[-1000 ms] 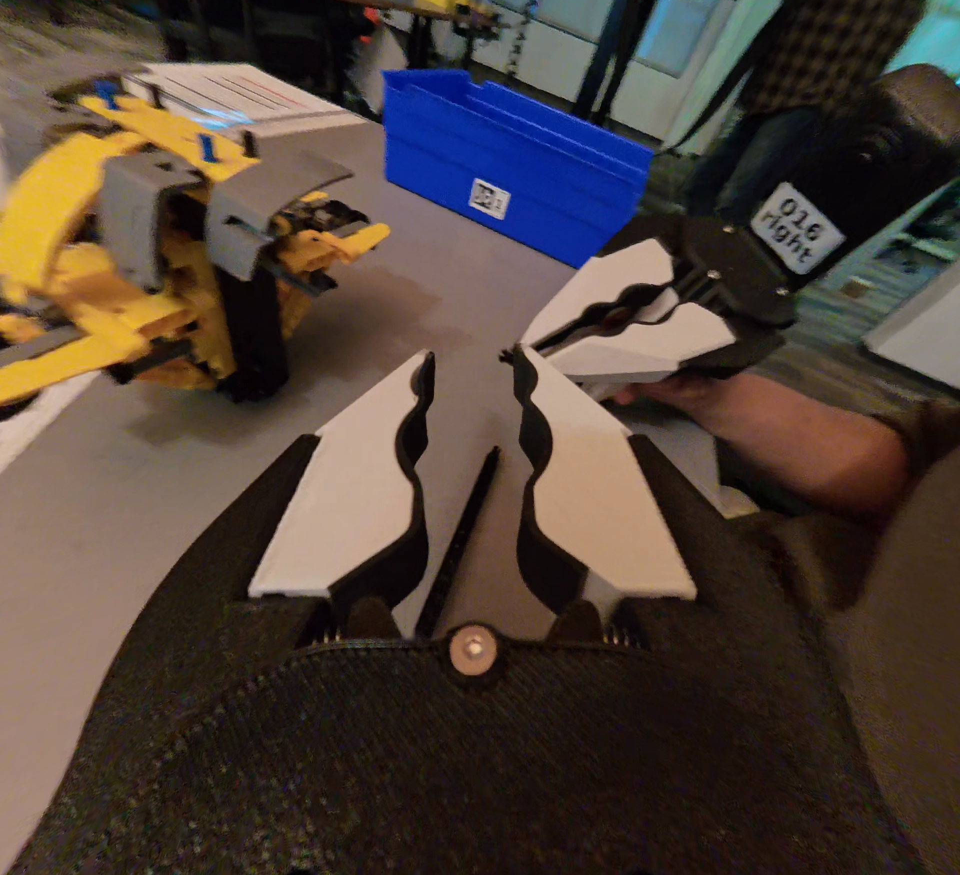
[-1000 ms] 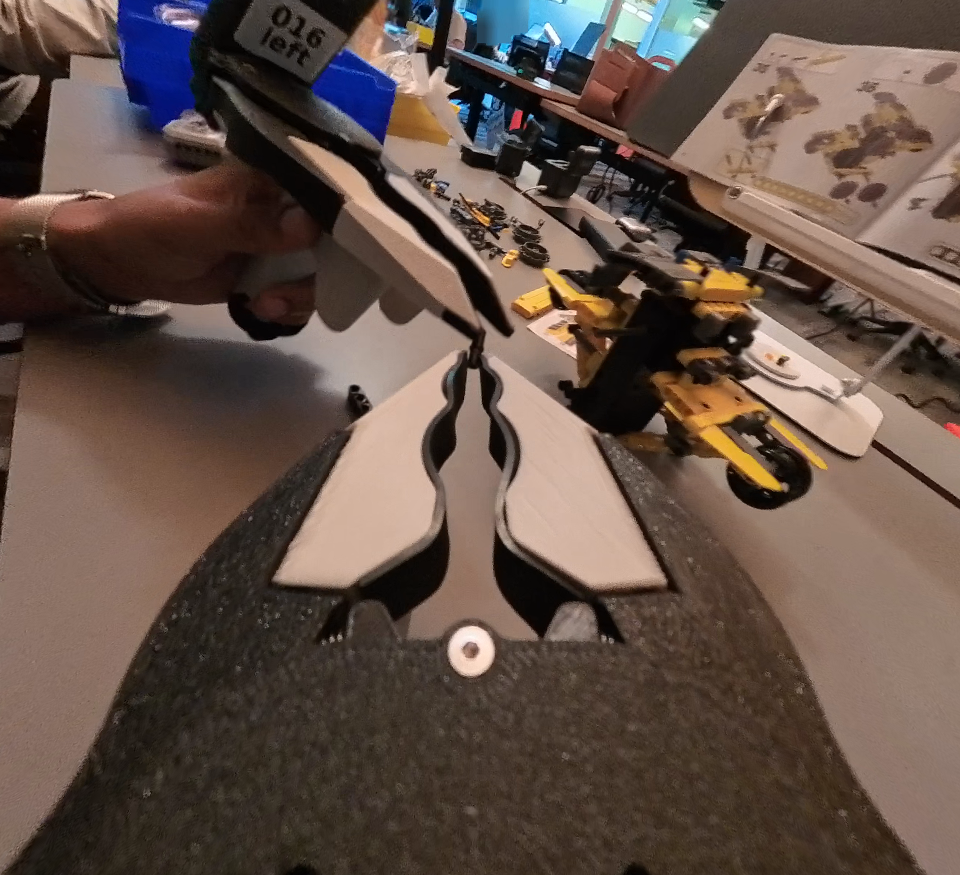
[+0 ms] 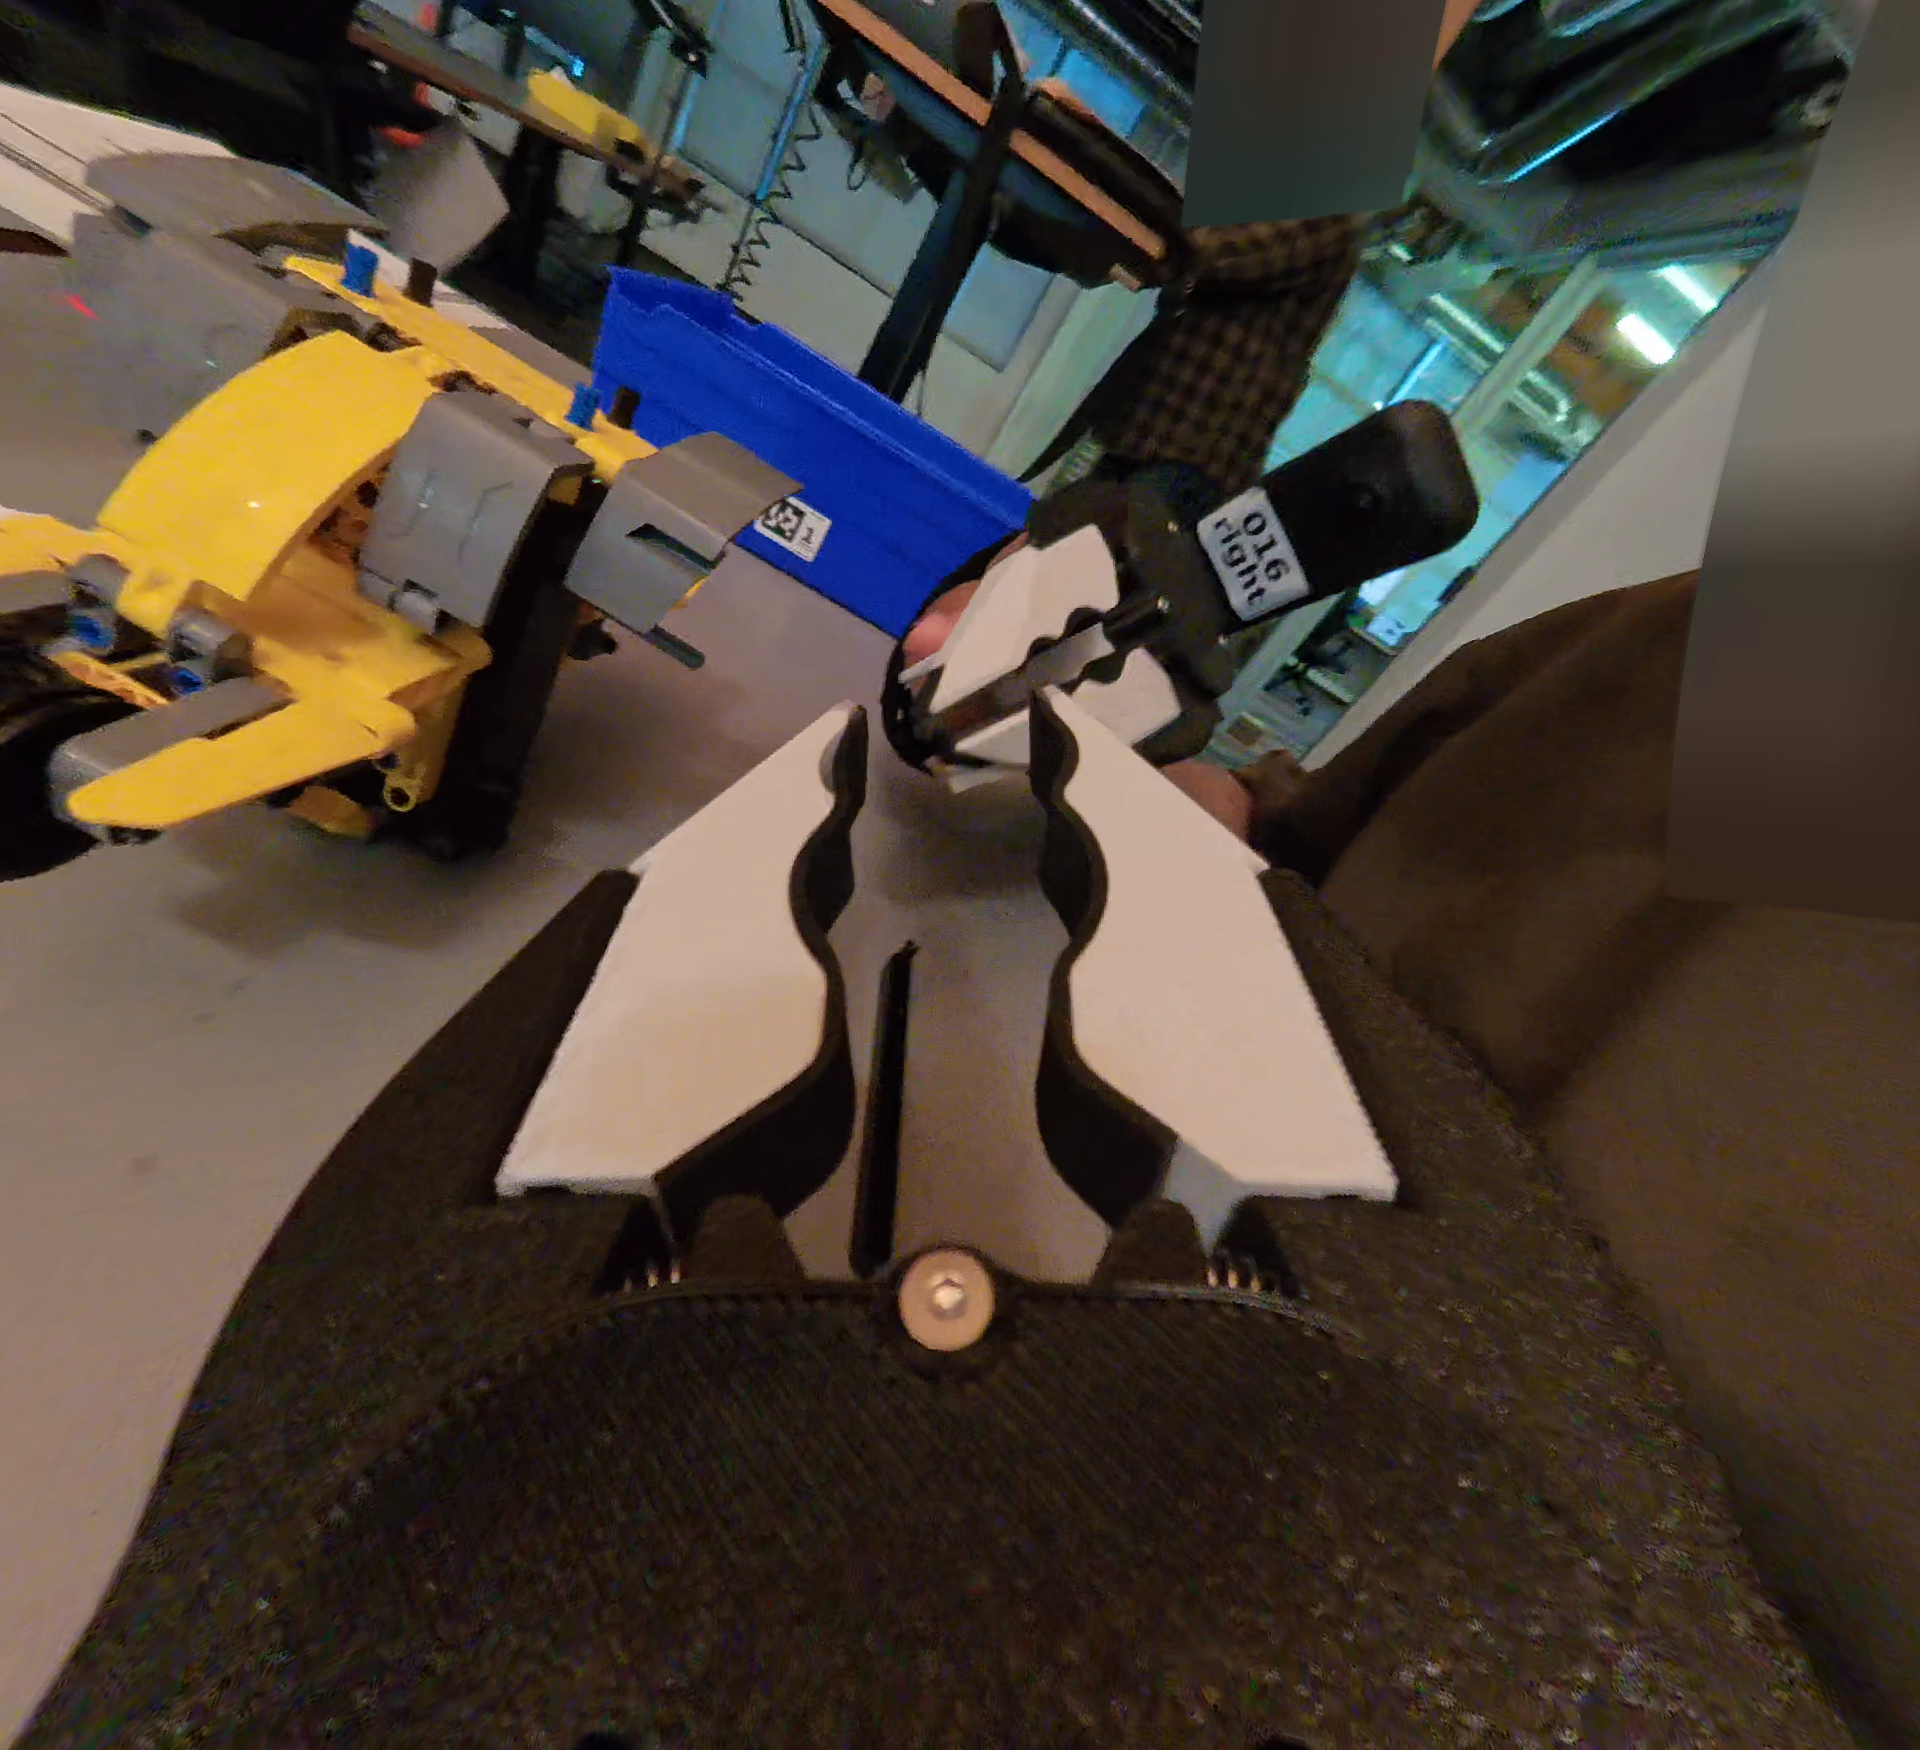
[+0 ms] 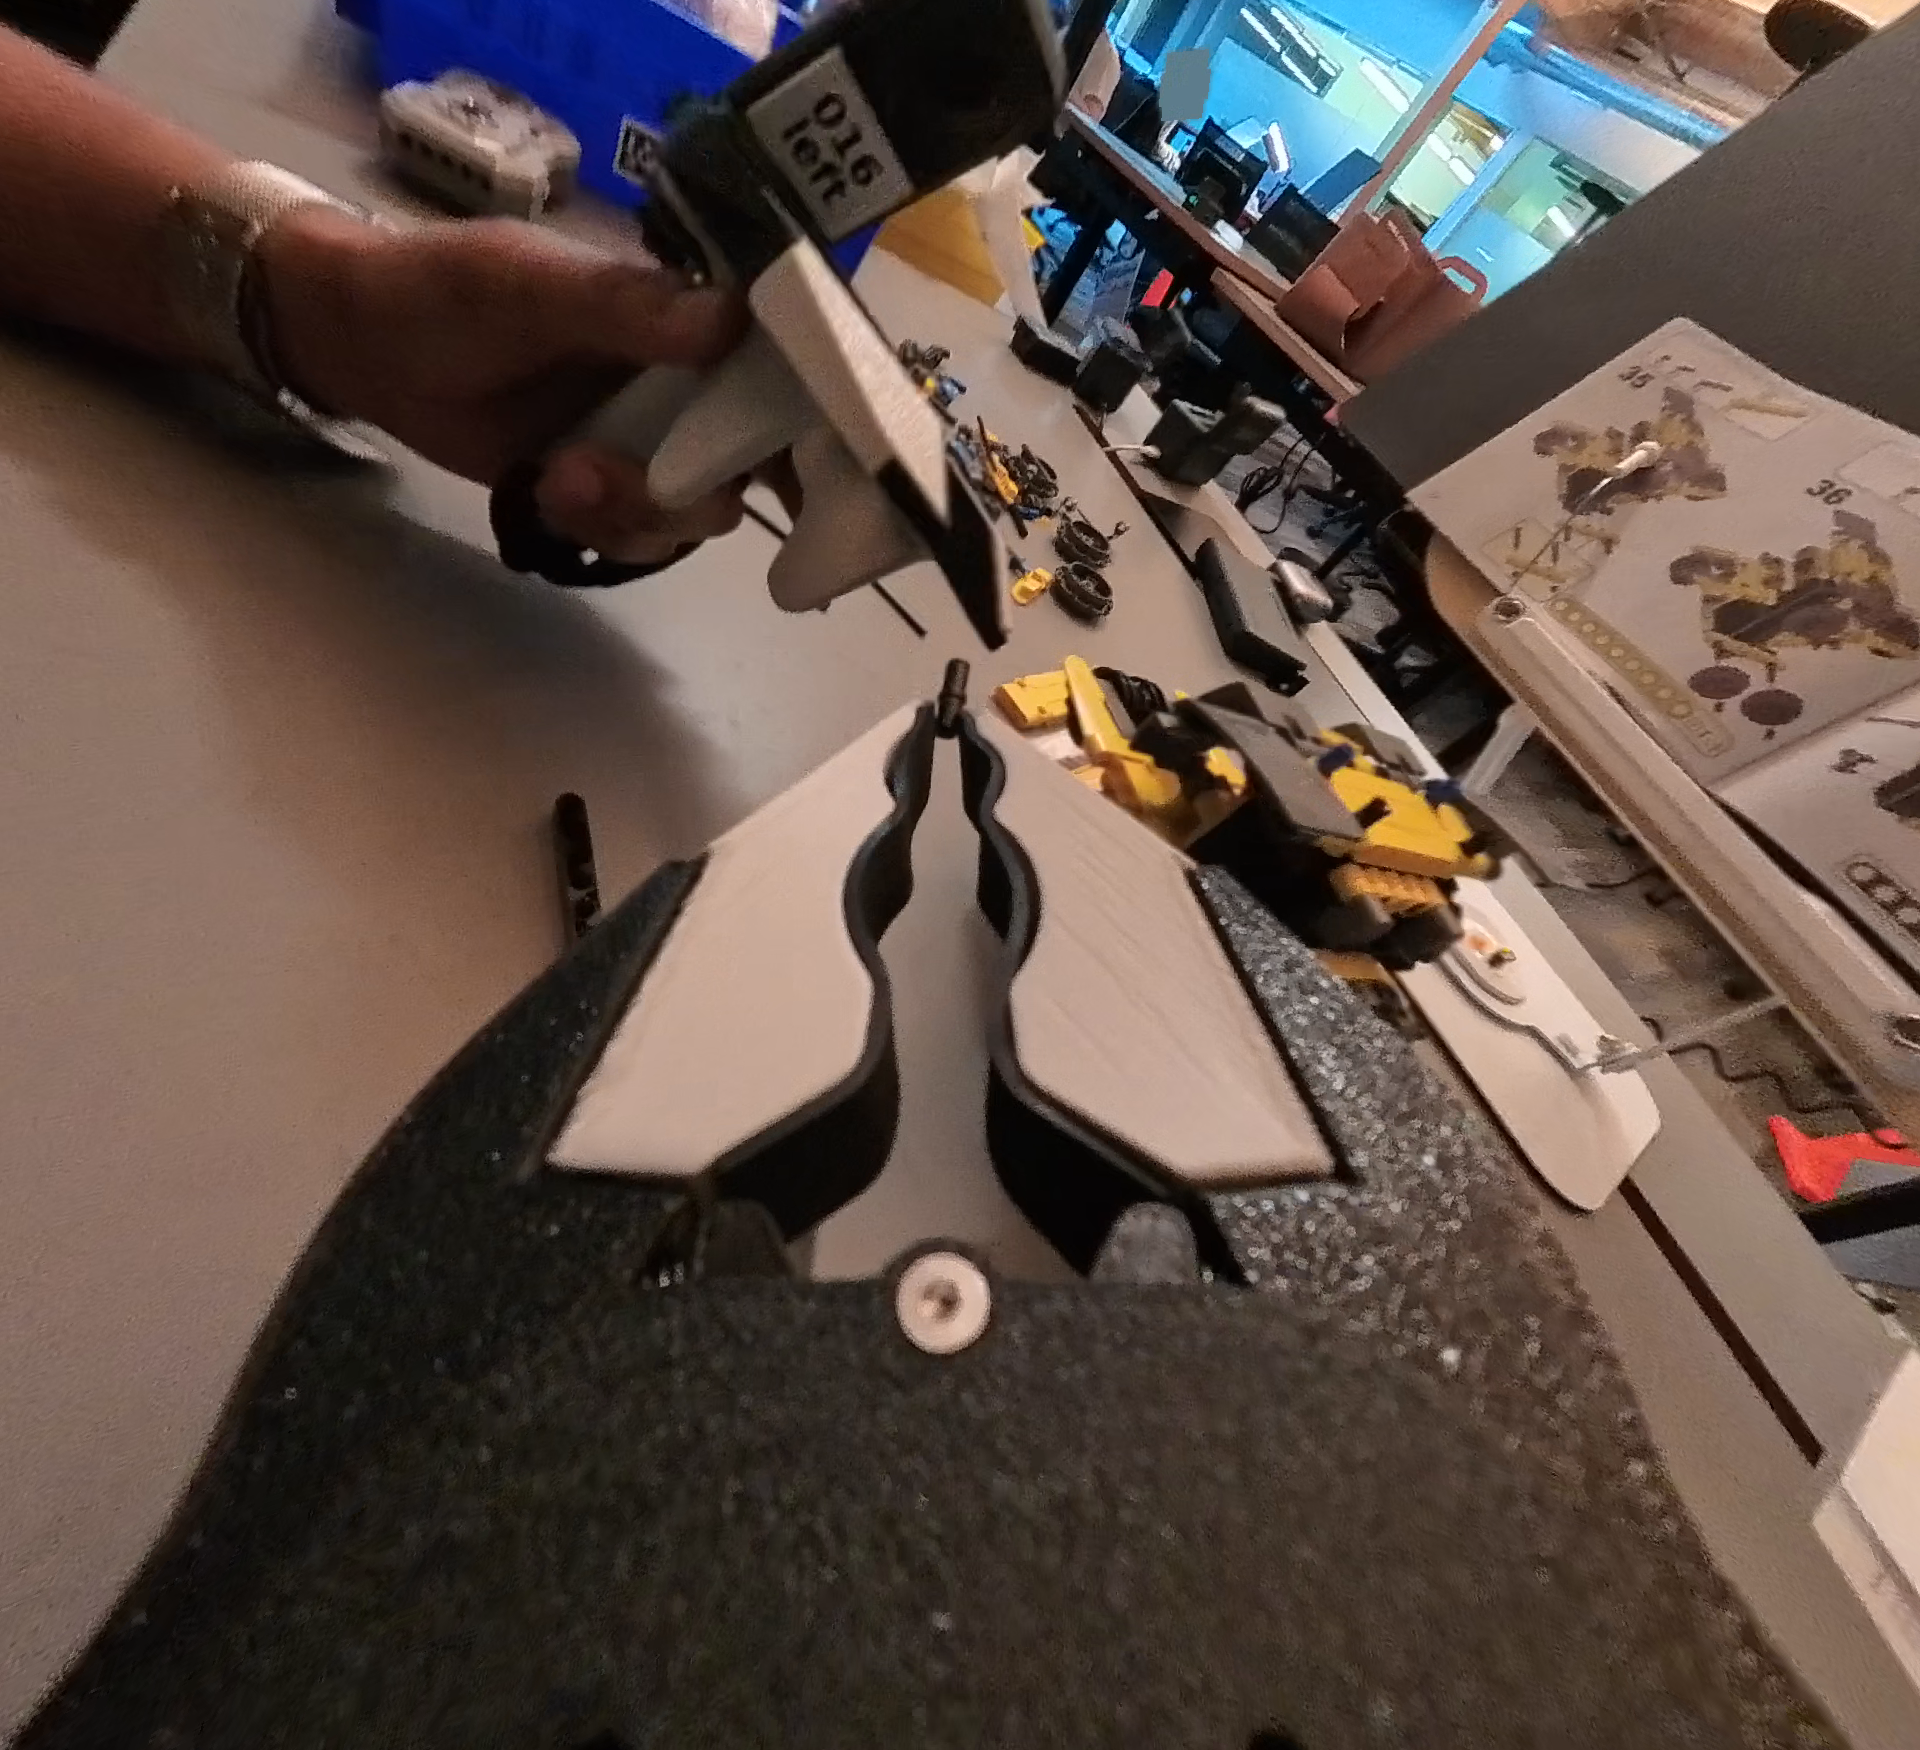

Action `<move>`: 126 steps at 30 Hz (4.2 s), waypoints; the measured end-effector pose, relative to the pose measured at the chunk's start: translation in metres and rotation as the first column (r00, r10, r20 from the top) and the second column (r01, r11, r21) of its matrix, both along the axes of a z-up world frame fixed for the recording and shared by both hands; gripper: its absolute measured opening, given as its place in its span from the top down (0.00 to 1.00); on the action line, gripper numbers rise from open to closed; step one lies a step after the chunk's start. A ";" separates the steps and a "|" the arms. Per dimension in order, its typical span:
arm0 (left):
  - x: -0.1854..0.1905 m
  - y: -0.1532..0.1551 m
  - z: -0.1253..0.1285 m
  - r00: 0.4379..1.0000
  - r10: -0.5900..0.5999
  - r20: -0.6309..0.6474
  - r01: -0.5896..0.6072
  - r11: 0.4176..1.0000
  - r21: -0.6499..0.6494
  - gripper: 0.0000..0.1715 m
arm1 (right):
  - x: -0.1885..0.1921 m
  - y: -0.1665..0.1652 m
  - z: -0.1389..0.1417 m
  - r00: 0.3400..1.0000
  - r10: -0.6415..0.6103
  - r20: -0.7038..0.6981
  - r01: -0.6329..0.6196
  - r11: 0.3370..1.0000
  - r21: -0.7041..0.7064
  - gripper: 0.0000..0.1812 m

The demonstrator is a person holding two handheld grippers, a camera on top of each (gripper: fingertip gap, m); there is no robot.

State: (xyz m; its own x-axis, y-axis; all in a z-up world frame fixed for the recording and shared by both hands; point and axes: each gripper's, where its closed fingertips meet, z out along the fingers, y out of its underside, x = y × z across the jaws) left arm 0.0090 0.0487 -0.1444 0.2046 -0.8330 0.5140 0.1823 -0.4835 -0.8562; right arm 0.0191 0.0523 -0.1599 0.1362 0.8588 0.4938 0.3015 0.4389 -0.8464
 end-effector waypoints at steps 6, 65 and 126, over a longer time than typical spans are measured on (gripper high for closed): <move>-0.003 0.001 -0.003 1.000 -0.005 -0.014 0.005 1.000 -0.023 0.84 | -0.006 -0.007 -0.005 1.000 0.017 0.017 -0.017 1.000 0.011 0.98; 0.009 -0.019 -0.001 0.955 -0.220 0.200 0.261 0.943 -0.208 0.98 | -0.005 -0.021 0.019 0.991 0.066 -0.116 -0.064 0.998 0.017 0.89; -0.076 0.044 -0.015 0.802 0.421 -0.423 -0.359 0.907 0.222 0.90 | -0.040 -0.028 -0.026 0.980 0.171 0.105 -0.083 0.820 -0.566 0.98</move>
